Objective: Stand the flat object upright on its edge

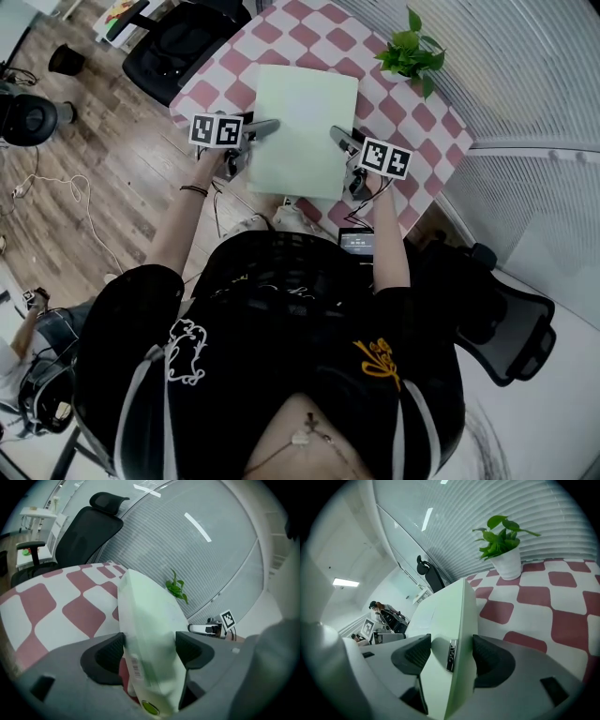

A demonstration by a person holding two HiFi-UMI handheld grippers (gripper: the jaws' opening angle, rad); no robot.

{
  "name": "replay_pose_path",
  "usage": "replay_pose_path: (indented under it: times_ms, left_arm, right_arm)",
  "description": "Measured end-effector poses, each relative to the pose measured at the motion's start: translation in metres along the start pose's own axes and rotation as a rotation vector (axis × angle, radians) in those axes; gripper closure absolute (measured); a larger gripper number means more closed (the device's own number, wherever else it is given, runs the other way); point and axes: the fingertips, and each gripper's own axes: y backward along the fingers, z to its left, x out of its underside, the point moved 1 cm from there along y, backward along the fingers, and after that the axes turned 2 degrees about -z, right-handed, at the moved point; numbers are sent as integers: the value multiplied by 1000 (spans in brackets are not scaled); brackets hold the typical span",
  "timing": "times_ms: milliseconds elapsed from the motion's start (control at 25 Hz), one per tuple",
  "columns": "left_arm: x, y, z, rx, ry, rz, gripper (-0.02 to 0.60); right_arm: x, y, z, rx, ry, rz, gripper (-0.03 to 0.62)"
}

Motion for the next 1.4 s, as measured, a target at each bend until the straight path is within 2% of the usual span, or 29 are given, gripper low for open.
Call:
replay_pose_path:
  times_ms: [200, 440, 720, 960, 1120, 1400]
  left_arm:
    - [-22, 18, -20, -1, -142, -59, 227]
    - [-49, 38, -42, -49, -318, -98, 232]
    - [-79, 49, -63, -148, -509, -143, 236]
    - [-103, 57, -74, -282, -710, -156, 240]
    - [-114, 53, -75, -325, -762, -166, 245]
    - [-114, 45, -67, -360, -776, -192, 249]
  right_arm:
    - [-21, 19, 23, -17, 75, -99, 330]
    - [-48, 38, 54, 7, 234, -177, 330]
    - [-82, 55, 79, 86, 460, -242, 333]
    - [-100, 58, 90, 152, 618, -296, 336]
    - [-106, 52, 82, 172, 630, -315, 338]
    - [-109, 41, 75, 185, 663, -313, 341]
